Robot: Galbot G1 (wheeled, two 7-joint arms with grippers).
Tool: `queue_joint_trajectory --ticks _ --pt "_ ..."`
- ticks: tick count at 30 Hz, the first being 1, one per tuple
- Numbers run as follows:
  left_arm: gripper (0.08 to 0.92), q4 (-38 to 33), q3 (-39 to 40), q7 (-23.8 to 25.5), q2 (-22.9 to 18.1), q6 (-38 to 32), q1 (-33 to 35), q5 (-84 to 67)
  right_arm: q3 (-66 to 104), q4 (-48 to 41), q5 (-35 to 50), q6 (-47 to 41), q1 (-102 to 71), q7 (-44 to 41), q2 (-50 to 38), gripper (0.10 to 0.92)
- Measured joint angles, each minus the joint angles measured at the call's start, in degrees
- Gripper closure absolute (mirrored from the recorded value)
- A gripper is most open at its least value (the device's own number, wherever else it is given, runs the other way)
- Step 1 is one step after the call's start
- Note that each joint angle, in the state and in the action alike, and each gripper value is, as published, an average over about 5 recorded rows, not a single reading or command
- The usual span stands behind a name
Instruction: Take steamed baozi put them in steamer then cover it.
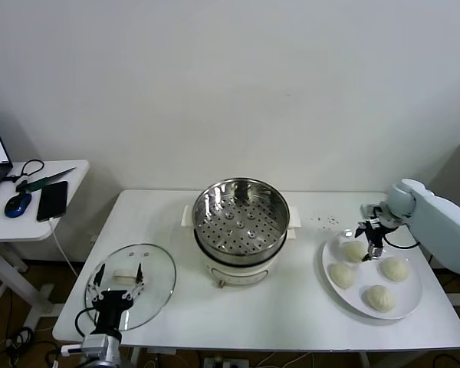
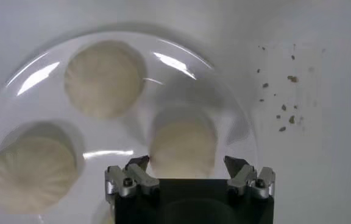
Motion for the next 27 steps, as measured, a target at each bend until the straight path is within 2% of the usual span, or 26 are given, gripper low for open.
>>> queue_joint_trajectory --ticks 11,27 --pt "0.177 0.1 -0.1 0.0 0.0 -0.1 0.2 0.0 -1.3 -1.6 -0.6 0.7 0.4 -0.7 1.2 0.338" --pt "0.177 0.0 -0.3 -0.1 0.1 -0.4 0.9 -0.1 -6.5 1.2 3.1 4.7 7.8 -2.4 0.8 0.366"
